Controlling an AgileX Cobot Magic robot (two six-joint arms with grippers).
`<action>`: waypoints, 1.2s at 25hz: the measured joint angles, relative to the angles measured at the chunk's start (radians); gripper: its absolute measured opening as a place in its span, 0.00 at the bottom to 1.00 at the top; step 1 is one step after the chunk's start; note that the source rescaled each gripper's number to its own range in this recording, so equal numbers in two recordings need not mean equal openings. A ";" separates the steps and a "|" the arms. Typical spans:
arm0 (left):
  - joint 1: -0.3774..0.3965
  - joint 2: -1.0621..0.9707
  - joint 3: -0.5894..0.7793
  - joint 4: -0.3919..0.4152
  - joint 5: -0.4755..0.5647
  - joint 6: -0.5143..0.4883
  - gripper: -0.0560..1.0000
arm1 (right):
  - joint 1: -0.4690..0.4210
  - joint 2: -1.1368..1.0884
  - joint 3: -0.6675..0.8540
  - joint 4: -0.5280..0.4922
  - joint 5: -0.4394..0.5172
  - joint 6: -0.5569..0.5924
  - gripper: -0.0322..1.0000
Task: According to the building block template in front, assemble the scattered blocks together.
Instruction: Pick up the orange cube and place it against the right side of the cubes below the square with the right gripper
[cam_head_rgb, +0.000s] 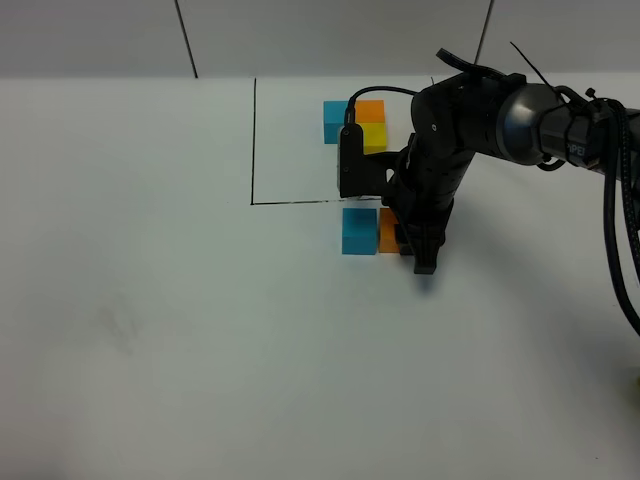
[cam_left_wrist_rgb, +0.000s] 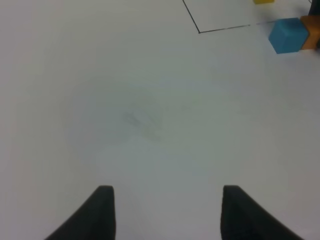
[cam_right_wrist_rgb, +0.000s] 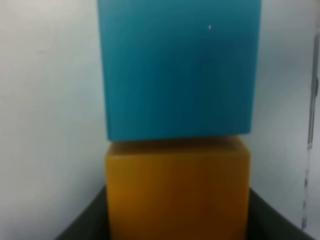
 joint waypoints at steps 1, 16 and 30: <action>0.000 0.000 0.000 0.000 0.000 0.000 0.12 | 0.000 0.000 -0.001 0.000 0.001 -0.001 0.04; 0.000 0.000 0.000 0.000 0.000 0.000 0.12 | 0.000 0.000 -0.003 0.022 0.010 -0.053 0.04; 0.000 0.000 0.000 0.000 0.000 0.000 0.12 | 0.000 0.000 -0.003 0.022 0.010 -0.053 0.04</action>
